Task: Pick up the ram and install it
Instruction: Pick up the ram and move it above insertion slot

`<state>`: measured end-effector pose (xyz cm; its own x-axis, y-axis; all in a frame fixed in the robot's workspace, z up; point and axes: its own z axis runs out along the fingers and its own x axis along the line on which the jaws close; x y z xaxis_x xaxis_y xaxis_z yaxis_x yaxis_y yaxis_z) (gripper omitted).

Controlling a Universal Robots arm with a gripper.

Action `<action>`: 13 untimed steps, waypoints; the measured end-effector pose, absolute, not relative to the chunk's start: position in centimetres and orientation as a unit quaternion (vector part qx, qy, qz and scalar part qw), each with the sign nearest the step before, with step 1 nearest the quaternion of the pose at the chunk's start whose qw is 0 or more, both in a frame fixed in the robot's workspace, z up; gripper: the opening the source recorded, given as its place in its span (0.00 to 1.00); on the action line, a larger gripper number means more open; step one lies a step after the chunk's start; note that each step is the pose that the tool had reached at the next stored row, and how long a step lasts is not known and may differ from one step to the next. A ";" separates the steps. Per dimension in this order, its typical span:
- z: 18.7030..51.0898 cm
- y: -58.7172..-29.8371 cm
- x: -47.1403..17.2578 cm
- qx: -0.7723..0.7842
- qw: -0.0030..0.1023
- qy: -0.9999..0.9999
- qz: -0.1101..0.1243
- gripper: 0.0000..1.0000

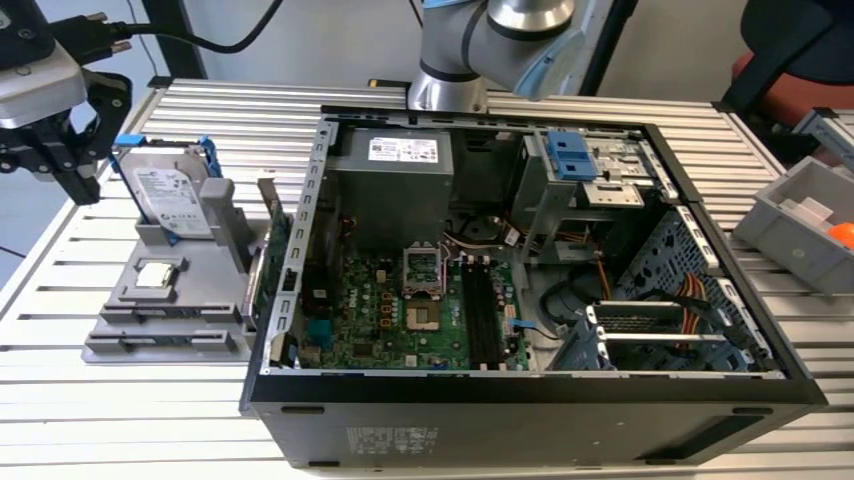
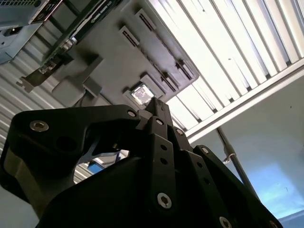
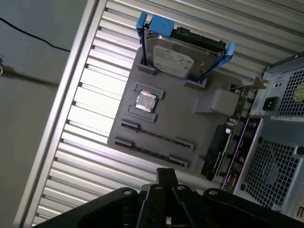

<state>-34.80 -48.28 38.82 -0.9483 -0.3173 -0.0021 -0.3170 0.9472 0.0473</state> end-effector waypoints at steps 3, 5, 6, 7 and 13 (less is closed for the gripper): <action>38.8 -48.3 -34.8 0.167 0.003 -0.986 -0.023 0.00; 38.8 -48.3 -34.8 0.172 0.003 -0.985 -0.023 0.00; 38.8 -48.3 -34.8 0.174 0.003 -0.984 -0.023 0.00; 38.8 -48.3 -34.8 0.176 0.003 -0.984 -0.023 0.00; 38.8 -48.2 -34.8 0.192 0.004 -0.981 -0.023 0.00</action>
